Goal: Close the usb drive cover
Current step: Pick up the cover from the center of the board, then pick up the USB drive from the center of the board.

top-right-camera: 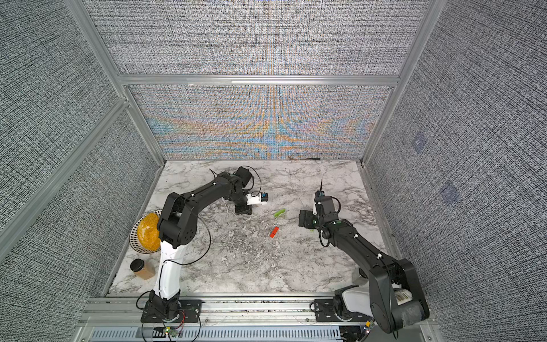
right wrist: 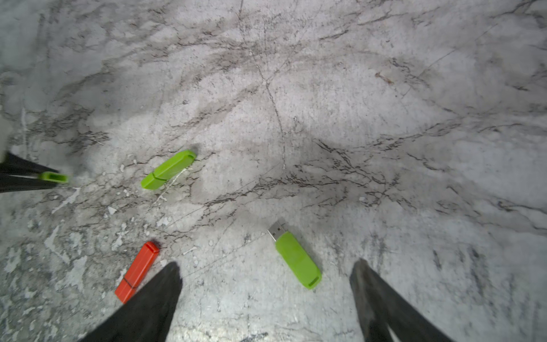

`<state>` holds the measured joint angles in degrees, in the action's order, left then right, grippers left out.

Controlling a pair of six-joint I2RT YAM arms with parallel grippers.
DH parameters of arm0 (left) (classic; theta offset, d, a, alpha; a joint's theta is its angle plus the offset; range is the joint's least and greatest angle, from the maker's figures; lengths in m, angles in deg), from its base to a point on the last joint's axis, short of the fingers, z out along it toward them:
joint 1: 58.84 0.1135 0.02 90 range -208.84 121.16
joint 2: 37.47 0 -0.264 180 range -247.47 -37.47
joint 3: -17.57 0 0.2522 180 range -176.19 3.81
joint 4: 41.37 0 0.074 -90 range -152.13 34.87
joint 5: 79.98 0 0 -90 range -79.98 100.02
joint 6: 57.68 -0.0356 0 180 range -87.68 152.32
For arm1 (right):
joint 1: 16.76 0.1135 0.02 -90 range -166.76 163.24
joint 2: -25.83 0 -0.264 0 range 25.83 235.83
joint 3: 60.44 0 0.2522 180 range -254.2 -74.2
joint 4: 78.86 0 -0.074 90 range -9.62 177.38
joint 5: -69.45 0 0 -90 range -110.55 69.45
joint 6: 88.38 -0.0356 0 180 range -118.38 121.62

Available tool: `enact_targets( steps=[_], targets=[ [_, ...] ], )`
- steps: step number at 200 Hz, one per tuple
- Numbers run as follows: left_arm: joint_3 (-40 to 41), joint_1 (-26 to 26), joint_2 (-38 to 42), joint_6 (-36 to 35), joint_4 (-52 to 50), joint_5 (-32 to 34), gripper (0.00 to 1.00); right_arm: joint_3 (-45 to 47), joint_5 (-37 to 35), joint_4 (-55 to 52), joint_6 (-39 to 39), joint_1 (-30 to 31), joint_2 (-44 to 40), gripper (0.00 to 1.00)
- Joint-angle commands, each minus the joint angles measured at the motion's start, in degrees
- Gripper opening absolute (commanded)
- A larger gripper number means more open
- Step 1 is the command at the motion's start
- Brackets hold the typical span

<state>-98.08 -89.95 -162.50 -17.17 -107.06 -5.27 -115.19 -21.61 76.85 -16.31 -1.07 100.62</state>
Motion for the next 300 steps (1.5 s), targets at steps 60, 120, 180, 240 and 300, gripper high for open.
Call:
enact_targets(
  steps=[60,120,180,240,300],
  targets=[
    [2.34,0.00,11.96,13.57,-7.76,-13.24,0.00,-10.96,-2.38,-14.66,7.39,0.01,14.35,0.71],
    [4.75,0.00,15.67,17.32,-9.69,-13.24,0.00,-14.17,-1.45,-18.55,10.78,0.31,20.42,0.54],
    [5.85,0.00,16.84,17.63,-9.60,-12.28,0.00,-15.74,-2.12,-20.63,13.09,1.10,23.72,0.44],
    [6.01,0.00,17.03,18.11,-9.25,-12.62,0.00,-16.05,-2.58,-21.48,13.98,2.08,24.92,0.33],
    [6.06,0.00,17.28,18.54,-9.55,-12.41,0.00,-15.39,-2.10,-20.69,13.84,1.99,26.03,0.23]
  ],
)
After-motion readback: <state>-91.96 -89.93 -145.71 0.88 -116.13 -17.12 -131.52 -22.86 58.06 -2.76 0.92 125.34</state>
